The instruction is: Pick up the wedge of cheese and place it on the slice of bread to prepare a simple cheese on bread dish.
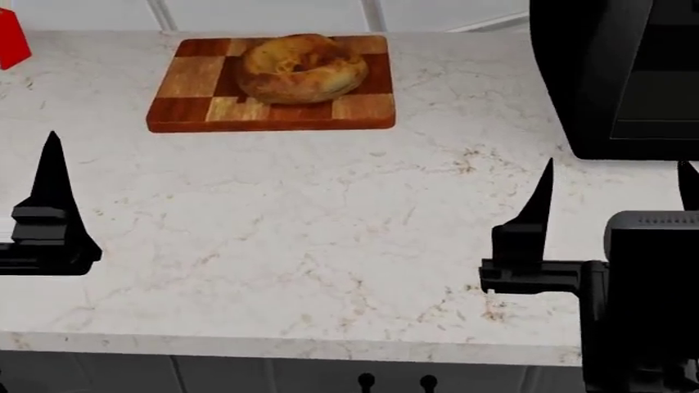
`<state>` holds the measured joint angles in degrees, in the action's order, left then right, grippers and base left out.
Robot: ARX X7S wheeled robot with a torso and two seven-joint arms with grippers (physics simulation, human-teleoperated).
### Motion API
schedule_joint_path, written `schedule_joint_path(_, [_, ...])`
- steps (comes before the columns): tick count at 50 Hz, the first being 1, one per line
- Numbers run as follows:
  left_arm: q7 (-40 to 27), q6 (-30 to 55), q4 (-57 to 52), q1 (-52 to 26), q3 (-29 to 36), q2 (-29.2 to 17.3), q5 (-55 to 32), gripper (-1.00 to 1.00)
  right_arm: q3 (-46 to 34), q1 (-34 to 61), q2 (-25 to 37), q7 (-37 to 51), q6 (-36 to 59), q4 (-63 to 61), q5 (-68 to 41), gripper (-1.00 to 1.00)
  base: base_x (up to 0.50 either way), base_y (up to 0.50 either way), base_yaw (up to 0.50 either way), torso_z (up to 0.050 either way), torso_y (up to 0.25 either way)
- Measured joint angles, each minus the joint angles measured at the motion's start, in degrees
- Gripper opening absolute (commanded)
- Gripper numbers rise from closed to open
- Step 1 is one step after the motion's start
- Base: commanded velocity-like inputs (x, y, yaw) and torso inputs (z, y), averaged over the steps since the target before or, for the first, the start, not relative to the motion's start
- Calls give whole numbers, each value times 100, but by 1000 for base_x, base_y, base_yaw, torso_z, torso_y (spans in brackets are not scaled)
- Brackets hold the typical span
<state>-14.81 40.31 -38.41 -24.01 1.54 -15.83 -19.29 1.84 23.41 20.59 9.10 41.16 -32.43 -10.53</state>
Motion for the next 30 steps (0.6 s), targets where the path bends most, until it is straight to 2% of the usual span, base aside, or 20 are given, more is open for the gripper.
schedule_joint_path(24, [-40,-58,51,31,71,-34,-29,100,32,-76,9,30,-70,16,-55,100,211,92,0,0,0])
schedule_joint_path(30, [-55,-63,51,39,77,-40,-45,100,31,-82,-1,50,-94,24,-62,100,9,0,0,0,0])
